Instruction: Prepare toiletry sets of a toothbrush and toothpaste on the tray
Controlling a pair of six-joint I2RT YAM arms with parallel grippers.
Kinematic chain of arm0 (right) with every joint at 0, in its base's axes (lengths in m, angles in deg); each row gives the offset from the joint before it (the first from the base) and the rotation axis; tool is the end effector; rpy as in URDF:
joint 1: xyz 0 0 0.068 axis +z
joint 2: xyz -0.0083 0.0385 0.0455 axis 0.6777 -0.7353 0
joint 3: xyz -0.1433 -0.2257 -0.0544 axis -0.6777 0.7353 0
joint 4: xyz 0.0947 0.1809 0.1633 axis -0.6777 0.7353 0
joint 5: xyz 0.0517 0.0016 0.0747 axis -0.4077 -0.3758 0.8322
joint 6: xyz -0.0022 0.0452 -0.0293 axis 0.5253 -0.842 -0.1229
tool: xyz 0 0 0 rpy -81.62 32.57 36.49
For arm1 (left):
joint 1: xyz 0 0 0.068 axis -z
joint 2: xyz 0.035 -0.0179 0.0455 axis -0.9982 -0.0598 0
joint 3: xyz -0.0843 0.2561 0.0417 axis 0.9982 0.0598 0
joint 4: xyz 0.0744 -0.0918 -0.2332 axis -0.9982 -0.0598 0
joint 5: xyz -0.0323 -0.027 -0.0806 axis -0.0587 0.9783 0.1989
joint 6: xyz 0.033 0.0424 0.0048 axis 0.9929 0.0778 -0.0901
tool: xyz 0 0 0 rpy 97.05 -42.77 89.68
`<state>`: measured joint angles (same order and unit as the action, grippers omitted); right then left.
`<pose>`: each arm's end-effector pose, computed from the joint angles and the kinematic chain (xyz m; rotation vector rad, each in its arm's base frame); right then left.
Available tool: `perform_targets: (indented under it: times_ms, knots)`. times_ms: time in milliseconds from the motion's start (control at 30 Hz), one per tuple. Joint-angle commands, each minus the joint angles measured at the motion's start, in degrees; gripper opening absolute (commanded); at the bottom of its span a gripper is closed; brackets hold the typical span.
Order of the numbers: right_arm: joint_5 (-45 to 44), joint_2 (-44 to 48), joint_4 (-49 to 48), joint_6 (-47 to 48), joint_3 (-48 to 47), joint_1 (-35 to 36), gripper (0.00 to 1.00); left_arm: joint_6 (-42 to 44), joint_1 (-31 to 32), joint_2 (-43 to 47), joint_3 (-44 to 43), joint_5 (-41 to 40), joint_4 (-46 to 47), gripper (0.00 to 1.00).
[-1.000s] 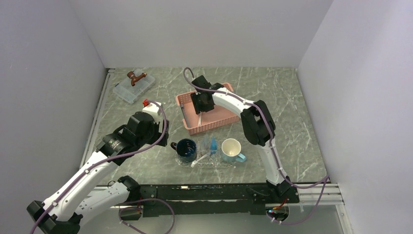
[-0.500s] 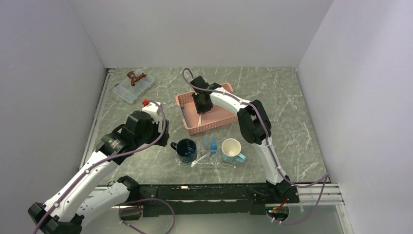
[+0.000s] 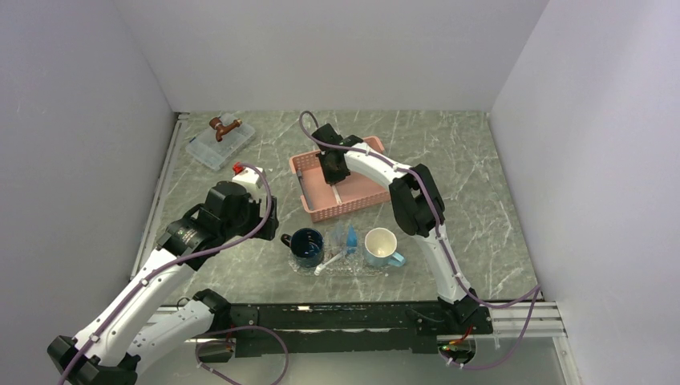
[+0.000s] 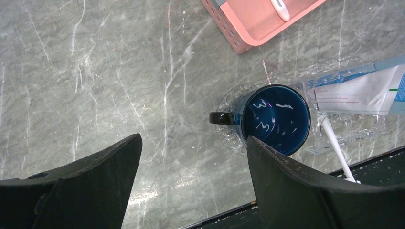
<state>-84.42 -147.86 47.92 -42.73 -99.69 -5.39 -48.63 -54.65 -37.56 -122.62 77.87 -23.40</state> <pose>0.4087 0.3055 0.1658 -0.3903 2.6258 0.1573 0.1409 -0.0829 0.3111 0.2292 2.2681 -0.3192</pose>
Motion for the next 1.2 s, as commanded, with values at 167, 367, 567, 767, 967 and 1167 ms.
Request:
perform_targets:
  times_ms: [167, 367, 567, 767, 967, 1167]
  knots:
    - [1.55, 7.61, -4.81, -0.08, 4.96, -0.14, 0.00, 0.68, -0.43, 1.00, 0.40, 1.16, 2.58, 0.86]
    - [3.35, 14.64, -8.99, -0.07, 10.20, -0.03, 0.00, 0.65, -0.49, 1.25, 0.51, 2.36, 2.98, 0.87]
    - [4.94, 22.81, -15.07, -0.63, 16.35, -0.11, 0.00, 0.79, -0.52, 2.19, 0.73, 2.42, 3.40, 0.87]
    - [6.94, 32.83, -22.76, -2.54, 23.27, -0.07, 0.00, 1.32, -0.54, 3.92, 0.91, 4.46, 5.38, 0.88]
    - [11.00, 46.73, -31.63, -6.01, 32.61, 0.34, 0.00, 0.99, -0.51, 5.90, 0.88, 11.29, 9.12, 0.92]
    - [14.52, 58.40, -40.19, -10.11, 42.90, 0.64, 0.00, -1.73, -0.48, 7.83, 1.68, 22.30, 15.01, 0.98]
